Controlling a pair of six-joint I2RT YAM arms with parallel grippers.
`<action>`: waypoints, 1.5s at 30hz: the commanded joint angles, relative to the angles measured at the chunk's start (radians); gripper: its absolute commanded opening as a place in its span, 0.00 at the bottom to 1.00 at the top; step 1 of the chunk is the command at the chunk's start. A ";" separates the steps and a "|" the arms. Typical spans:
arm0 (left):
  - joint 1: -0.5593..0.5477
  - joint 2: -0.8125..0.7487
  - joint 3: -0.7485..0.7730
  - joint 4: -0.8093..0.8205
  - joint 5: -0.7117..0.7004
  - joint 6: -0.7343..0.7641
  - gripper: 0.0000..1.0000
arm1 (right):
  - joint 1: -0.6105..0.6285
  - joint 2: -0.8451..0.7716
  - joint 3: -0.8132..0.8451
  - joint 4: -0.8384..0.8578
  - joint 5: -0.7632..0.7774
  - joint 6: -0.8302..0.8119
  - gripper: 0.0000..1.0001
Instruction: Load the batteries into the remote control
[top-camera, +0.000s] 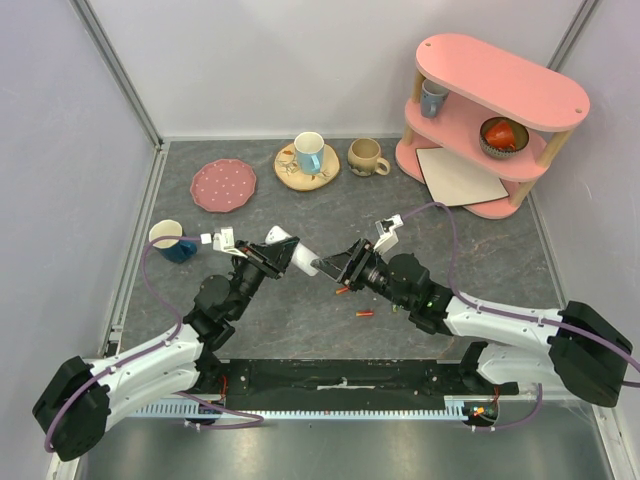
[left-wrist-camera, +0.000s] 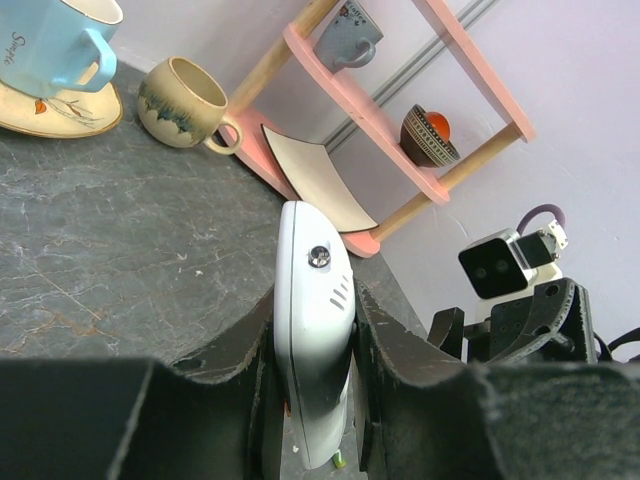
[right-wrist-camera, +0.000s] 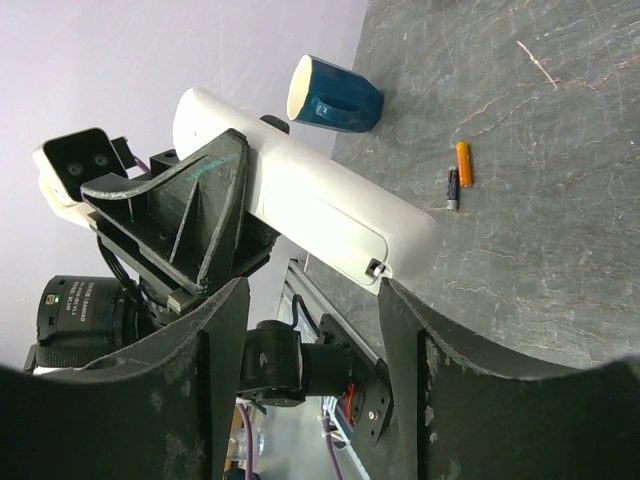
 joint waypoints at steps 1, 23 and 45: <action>-0.005 0.001 0.018 0.083 -0.005 0.013 0.02 | -0.005 0.017 0.004 0.035 0.006 0.013 0.60; -0.005 -0.007 0.012 0.059 -0.018 0.022 0.02 | -0.015 -0.002 0.007 0.005 -0.004 -0.006 0.64; -0.005 0.015 0.007 0.073 0.000 0.000 0.02 | -0.013 0.031 0.034 0.042 -0.032 -0.017 0.61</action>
